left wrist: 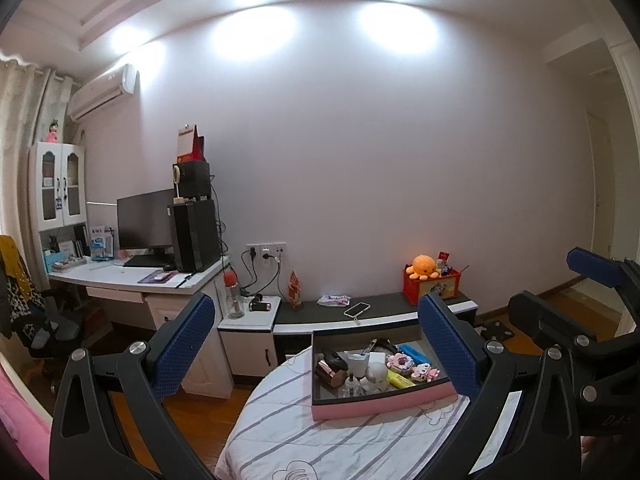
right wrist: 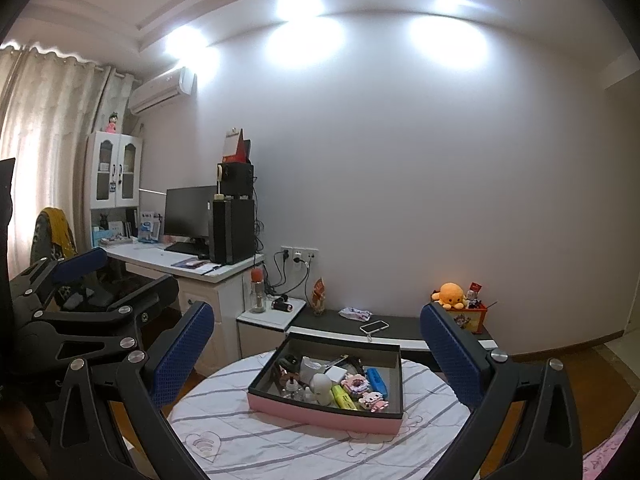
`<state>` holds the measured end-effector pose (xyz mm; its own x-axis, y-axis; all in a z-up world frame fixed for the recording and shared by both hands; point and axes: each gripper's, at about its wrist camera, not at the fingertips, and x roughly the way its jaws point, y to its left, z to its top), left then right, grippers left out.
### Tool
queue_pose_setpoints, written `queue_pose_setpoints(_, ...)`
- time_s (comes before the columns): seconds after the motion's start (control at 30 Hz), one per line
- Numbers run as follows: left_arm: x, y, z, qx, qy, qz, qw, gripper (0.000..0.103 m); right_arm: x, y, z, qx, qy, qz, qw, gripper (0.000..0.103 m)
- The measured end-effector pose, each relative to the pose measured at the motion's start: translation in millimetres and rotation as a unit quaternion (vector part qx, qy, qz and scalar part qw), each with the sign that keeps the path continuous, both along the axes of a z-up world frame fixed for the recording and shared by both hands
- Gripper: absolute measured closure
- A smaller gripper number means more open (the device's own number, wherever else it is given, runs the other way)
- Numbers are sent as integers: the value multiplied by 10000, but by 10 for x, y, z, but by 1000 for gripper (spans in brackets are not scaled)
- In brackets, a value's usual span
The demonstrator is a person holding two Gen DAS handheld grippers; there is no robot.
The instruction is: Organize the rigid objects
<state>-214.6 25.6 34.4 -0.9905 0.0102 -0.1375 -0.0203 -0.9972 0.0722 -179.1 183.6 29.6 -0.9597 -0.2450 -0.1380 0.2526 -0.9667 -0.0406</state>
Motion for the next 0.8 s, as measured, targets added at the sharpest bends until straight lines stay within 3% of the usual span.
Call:
queue_pose_setpoints(0.4,-33,54,0,22,60,-48,10000,0,-49,81,-13,-47,-29,-81,10000,0)
queue_pose_setpoints(0.6,24,37,-8,197,432,-59,9989,0,18,87,-43,-144,304,-136,9993,0)
queue_pose_setpoints(0.8,-27,39,-56,212,377,-105,9990,0,8,75,-89,-141,431,-142,9989,0)
